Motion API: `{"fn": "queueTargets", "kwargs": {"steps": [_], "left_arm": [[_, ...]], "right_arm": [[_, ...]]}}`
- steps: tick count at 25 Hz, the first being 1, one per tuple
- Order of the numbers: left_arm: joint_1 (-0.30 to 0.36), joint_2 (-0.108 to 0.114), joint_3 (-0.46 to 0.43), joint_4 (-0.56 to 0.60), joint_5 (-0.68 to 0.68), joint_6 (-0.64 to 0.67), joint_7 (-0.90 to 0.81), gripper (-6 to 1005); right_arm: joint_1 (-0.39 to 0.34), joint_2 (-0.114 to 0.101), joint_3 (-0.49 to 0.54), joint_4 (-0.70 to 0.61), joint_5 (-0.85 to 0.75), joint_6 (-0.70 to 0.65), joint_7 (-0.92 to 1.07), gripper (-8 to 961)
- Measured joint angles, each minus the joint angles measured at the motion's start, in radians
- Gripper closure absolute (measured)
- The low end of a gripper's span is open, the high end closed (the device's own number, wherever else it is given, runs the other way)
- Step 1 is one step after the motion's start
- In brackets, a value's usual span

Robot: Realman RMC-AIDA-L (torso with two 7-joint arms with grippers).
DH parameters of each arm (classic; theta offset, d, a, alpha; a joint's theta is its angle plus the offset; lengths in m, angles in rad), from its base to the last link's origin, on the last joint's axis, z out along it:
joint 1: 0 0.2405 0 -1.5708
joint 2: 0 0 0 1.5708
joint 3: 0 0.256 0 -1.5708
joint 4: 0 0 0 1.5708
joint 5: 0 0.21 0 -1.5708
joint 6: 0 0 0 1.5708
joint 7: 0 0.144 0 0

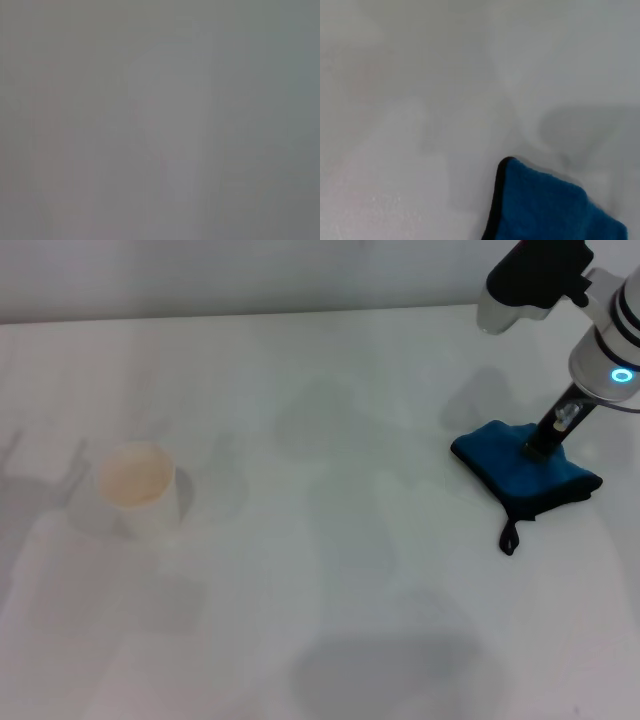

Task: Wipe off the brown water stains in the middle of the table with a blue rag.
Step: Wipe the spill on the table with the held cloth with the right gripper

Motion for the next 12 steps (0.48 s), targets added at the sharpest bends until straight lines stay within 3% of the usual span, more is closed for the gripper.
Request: {"fn": "queueTargets", "kwargs": {"steps": [12], "left_arm": [[-0.003,0.001,-0.001,0.0,-0.003,0.002,0.001,117]], "right_arm": [[-0.015,0.008,0.006,0.001,-0.018,-0.009,0.005,803]]}}
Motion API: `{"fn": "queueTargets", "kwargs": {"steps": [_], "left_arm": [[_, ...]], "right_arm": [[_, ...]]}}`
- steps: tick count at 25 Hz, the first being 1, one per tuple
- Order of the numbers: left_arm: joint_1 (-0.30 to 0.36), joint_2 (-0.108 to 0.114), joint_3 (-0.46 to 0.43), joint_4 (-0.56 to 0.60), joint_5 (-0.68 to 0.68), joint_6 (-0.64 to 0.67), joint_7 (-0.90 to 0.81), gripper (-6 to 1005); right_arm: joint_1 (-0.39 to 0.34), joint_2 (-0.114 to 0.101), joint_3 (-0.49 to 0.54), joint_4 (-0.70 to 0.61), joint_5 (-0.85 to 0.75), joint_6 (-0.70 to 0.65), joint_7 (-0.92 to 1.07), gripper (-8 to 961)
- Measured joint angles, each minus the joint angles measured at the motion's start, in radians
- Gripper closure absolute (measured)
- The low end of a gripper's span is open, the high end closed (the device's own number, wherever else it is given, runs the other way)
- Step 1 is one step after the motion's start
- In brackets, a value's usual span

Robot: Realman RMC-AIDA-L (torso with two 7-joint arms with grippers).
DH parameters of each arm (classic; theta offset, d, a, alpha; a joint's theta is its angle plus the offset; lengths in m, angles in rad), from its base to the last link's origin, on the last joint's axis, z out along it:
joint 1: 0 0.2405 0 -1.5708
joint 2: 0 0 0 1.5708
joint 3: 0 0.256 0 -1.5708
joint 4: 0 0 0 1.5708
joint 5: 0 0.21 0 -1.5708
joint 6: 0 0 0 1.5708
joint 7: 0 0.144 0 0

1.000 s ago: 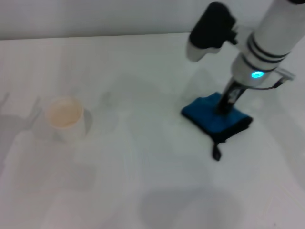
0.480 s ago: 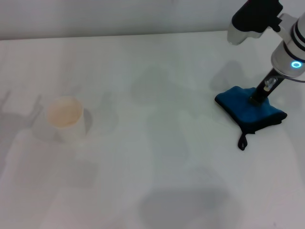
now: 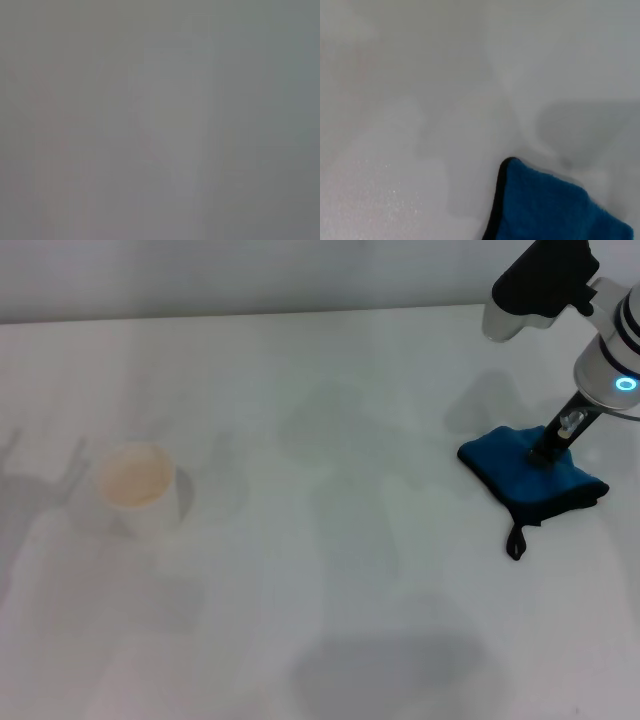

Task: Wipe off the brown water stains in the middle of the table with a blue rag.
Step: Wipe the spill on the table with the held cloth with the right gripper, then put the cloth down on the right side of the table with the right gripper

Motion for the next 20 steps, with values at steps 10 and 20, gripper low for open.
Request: {"fn": "queueTargets", "kwargs": {"steps": [10,20], "left_arm": [[0.004,0.001,-0.001,0.0,0.0,-0.003,0.0,117],[0.006,0.001,0.001,0.0,0.0,-0.002,0.0,118]], "right_arm": [[-0.006,0.004,-0.004,-0.004,0.018,0.003,-0.009,712],[-0.063,0.001,0.015,-0.108,0.055,0.002,-0.007,496]]}}
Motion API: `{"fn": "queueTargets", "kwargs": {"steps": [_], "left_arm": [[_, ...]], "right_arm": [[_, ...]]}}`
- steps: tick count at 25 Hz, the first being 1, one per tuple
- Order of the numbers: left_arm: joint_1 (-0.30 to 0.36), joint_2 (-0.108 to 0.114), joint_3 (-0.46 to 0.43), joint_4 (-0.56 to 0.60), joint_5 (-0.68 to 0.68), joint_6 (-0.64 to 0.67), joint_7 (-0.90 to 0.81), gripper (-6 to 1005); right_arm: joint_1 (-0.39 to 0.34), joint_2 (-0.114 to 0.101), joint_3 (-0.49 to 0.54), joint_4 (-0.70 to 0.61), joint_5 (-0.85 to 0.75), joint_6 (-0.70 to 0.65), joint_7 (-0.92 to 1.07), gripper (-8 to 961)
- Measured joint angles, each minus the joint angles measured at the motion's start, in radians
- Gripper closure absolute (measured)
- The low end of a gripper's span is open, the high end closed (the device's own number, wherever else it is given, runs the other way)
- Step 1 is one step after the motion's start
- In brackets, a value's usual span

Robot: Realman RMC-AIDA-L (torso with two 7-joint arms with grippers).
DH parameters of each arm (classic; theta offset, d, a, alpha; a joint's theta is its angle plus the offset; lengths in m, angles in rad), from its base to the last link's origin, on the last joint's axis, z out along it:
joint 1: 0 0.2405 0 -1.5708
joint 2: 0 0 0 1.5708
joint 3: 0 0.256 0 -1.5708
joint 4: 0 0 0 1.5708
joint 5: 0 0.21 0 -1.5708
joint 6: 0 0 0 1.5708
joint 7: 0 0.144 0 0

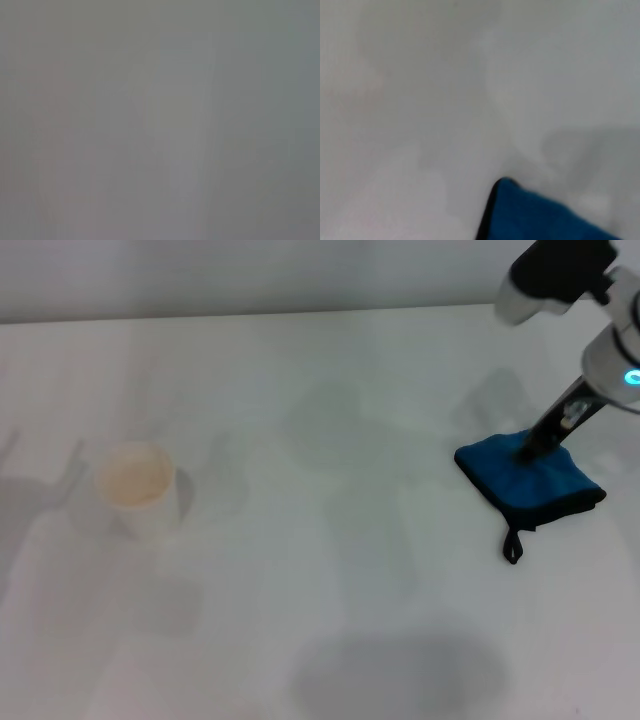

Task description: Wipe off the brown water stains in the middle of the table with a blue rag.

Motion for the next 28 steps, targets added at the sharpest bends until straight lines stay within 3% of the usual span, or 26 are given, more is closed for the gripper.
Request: {"fn": "queueTargets", "kwargs": {"steps": [6,12,16,22,28], "left_arm": [[-0.003,0.0,-0.004,0.0,0.0,0.001,0.0,117],[-0.009,0.002,-0.006,0.0,0.0,0.002,0.0,117],[-0.009,0.004,-0.007,0.0,-0.001,0.007,0.0,117],[-0.008,0.005,-0.014,0.001,-0.002,0.016,0.0,117],[-0.006,0.006,-0.022,0.001,-0.003,0.017,0.0,117]], "right_arm": [[-0.1,0.0,0.107,-0.138,0.065,-0.02,-0.027,478],[-0.21,-0.004,0.267,-0.189,0.266,-0.111,-0.132,478],[-0.254,-0.002,0.38,-0.158,0.413,-0.163,-0.257,478],[-0.329,-0.003,0.468,-0.058,0.697,-0.268,-0.519,478],[-0.363,-0.004,0.616,0.171,0.97,-0.321,-0.865,479]]}}
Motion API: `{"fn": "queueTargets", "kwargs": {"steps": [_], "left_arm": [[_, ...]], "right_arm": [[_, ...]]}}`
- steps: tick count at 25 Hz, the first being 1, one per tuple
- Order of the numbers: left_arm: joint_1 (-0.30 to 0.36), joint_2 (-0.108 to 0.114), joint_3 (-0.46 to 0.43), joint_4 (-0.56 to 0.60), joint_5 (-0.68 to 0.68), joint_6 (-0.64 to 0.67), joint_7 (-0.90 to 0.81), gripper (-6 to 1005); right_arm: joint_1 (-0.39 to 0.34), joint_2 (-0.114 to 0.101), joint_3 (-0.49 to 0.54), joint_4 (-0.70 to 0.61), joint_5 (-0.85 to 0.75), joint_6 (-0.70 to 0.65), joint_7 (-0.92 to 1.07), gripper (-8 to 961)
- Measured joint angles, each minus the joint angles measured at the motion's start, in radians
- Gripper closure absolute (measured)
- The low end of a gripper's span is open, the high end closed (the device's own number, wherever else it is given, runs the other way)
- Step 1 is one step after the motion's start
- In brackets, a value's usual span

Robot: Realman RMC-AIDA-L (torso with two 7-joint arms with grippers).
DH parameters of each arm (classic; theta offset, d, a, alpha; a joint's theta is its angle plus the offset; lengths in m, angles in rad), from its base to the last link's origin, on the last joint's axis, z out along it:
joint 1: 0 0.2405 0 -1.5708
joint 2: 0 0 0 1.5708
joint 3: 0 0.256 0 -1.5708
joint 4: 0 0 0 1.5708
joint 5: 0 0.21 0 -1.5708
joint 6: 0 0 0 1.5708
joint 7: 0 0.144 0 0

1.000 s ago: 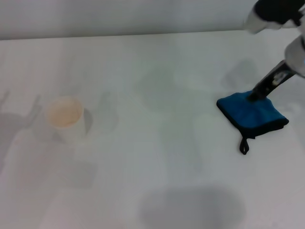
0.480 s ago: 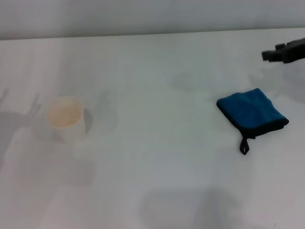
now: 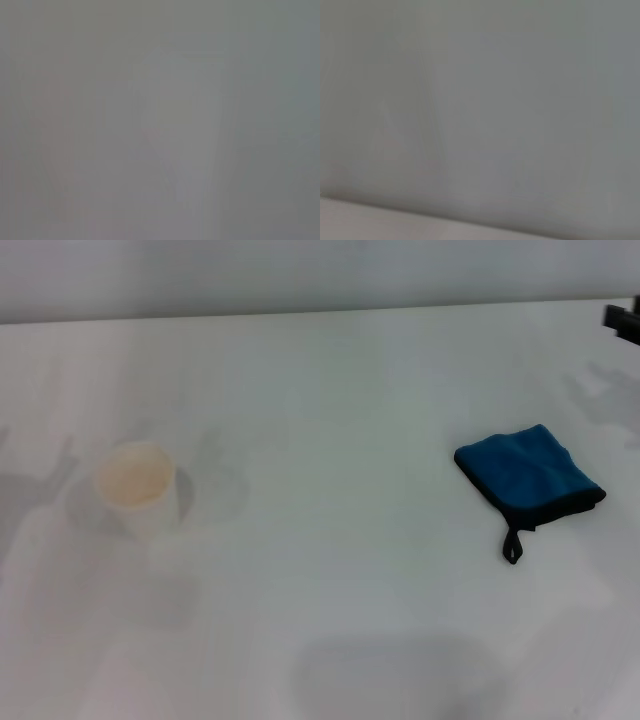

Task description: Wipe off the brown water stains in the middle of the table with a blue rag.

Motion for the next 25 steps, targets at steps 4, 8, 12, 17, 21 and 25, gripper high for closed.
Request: {"fn": "queueTargets", "kwargs": {"steps": [4,8,12,17,21,25], "left_arm": [[-0.005,0.003,-0.005,0.001,-0.001,0.007,0.0,117],[-0.005,0.003,-0.026,0.004,0.002,0.025,0.0,117],[-0.006,0.003,-0.026,0.0,0.002,0.027,0.009,117],[0.004,0.003,-0.037,0.0,0.002,0.027,0.022,117],[0.017,0.002,-0.051,-0.001,0.006,0.027,0.046,117],[0.035,0.003,-0.052,0.0,0.002,0.027,0.053,117]], "right_arm": [[-0.004,0.001,0.115,0.16,0.134,0.002,-0.265,479],[-0.006,0.001,0.2,0.319,0.274,0.041,-0.53,479],[-0.022,0.0,0.296,0.481,0.418,0.159,-0.804,479],[-0.03,0.0,0.398,0.64,0.496,0.249,-1.084,479],[-0.033,0.001,0.427,0.698,0.498,0.253,-1.182,479],[-0.043,0.0,0.428,0.716,0.498,0.238,-1.19,479]]}}
